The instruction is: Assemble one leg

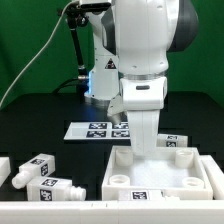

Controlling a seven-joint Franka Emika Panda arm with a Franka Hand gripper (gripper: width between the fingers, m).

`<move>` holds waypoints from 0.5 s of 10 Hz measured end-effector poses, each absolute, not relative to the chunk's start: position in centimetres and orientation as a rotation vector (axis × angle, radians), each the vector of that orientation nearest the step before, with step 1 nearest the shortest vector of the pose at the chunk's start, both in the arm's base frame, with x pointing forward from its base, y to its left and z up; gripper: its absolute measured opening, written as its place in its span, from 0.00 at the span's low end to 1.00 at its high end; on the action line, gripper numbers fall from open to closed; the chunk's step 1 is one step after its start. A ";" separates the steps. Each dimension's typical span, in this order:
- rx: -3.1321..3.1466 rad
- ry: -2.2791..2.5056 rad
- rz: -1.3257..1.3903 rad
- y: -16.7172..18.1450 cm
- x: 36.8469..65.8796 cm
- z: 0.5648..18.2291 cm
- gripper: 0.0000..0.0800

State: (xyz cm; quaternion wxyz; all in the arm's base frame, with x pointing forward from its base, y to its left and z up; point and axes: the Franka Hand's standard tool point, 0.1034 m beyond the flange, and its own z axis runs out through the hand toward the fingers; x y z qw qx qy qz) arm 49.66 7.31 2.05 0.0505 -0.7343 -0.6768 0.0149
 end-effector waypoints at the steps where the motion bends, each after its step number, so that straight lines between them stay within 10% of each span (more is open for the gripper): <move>1: -2.244 -2.055 0.043 7.3 49.6 2.2 0.06; 2: -2.254 -2.051 0.039 7.3 49.7 2.6 0.27; 3: -2.291 -2.023 0.031 7.4 49.8 3.3 0.27; 5: -2.372 -1.960 0.016 8.0 49.5 5.1 0.72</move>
Offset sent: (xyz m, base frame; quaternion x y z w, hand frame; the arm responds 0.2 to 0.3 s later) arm -0.0078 0.0017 0.0299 -0.0239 -0.0304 0.0569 0.9976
